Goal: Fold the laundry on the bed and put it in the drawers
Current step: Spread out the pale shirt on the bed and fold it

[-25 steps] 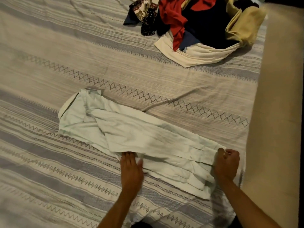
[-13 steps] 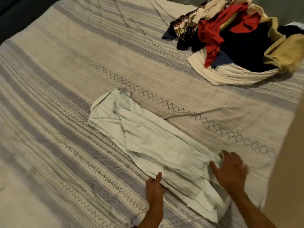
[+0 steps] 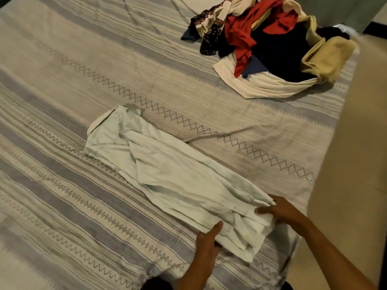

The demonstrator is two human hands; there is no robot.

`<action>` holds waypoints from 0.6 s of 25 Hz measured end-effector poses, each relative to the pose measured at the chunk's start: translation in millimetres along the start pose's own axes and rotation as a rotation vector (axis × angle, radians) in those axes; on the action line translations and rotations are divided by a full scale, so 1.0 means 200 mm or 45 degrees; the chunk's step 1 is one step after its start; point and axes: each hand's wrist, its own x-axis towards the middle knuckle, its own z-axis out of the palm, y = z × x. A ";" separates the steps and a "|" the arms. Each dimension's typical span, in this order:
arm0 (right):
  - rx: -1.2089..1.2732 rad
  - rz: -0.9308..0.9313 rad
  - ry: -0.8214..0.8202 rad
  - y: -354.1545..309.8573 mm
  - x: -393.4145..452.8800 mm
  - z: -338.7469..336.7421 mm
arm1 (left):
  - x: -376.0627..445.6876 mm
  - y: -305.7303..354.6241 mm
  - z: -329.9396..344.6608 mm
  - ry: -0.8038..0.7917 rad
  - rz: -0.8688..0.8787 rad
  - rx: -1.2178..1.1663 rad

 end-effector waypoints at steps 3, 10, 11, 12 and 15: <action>0.442 0.115 0.110 0.14 -0.01 0.00 | -0.02 -0.07 0.05 0.028 -0.036 0.007; 1.101 0.246 0.005 0.17 -0.12 0.23 | -0.02 -0.12 0.18 0.165 -0.119 0.077; 1.003 0.237 0.089 0.16 -0.13 0.25 | -0.03 -0.11 0.18 0.145 -0.118 0.049; 0.897 0.224 0.144 0.15 -0.13 0.27 | -0.03 -0.11 0.16 0.117 -0.113 0.038; 0.716 0.191 0.182 0.08 -0.16 0.30 | -0.03 -0.09 0.12 0.023 -0.142 0.051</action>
